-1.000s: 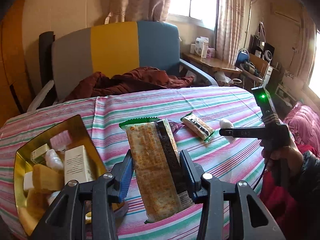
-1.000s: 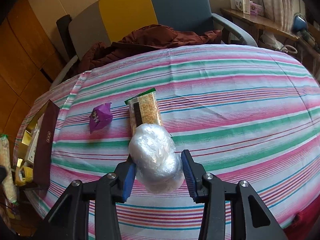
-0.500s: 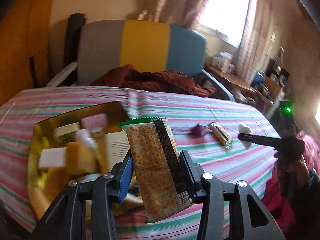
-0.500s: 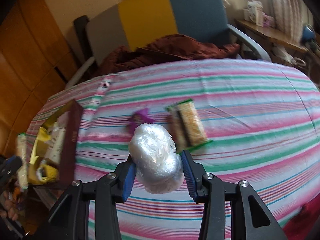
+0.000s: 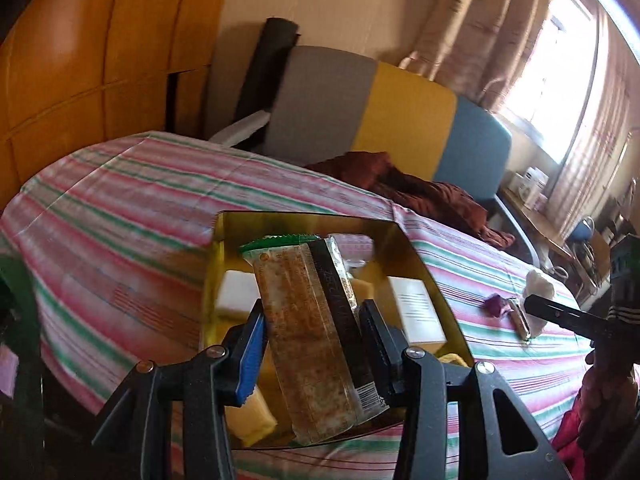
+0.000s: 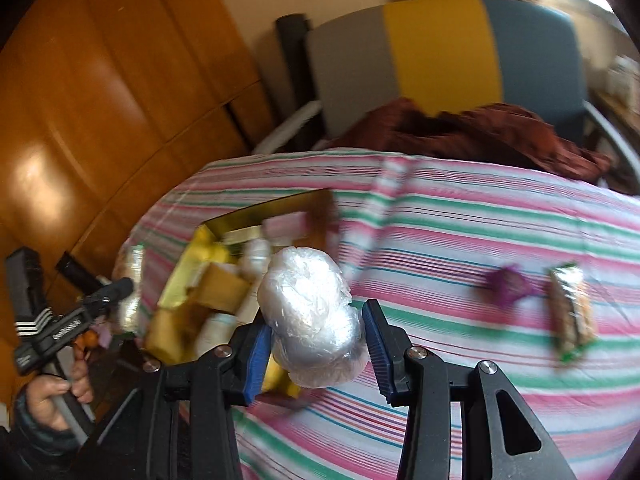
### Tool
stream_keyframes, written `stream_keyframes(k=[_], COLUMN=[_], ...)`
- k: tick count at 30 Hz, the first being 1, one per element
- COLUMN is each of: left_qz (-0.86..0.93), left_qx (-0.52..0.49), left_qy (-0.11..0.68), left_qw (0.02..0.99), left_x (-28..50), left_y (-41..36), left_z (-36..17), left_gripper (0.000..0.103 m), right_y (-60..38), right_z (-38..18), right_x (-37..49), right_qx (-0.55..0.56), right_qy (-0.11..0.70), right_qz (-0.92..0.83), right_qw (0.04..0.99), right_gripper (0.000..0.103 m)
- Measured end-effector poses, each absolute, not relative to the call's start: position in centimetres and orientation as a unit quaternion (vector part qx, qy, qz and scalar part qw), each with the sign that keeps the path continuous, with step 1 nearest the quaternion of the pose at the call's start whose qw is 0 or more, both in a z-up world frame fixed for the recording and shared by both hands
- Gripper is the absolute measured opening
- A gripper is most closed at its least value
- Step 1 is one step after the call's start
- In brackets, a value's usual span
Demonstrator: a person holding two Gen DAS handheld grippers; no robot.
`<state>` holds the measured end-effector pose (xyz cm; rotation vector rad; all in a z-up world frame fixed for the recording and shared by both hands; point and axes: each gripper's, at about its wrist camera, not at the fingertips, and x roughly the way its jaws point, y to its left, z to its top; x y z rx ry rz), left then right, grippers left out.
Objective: Organize objects
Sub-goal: 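Lift the ball and cracker packet and carry both toward the gold tray, then release the cracker packet with left while right drops the plastic ball in the tray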
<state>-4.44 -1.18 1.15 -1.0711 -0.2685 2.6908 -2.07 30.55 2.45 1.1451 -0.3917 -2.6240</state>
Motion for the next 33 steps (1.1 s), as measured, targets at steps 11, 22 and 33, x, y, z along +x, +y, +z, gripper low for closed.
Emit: stream_keyframes(k=[11, 22, 33], left_qz=[0.916, 0.9, 0.876], left_qx=[-0.363, -0.373, -0.405], left_qy=[-0.105, -0.117, -0.165], left_qw=[0.138, 0.192, 0.204], left_x=[-5.7, -11.0, -15.4], left_y=[-1.7, 1.3, 3.8], left_z=[1.4, 3.0, 1.6], left_gripper=[0.046, 0.046, 0.046], right_y=[22.2, 20.4, 23.5], right_z=[1.0, -0.1, -0.2], right_x=[-4.7, -6.5, -9.2], right_qx=[0.417, 0.432, 0.425], right_qy=[-0.116, -0.106, -0.144], right_qz=[-0.879, -0.873, -0.883], right_qw=[0.198, 0.197, 0.134], right_gripper=[0.045, 0.045, 0.045])
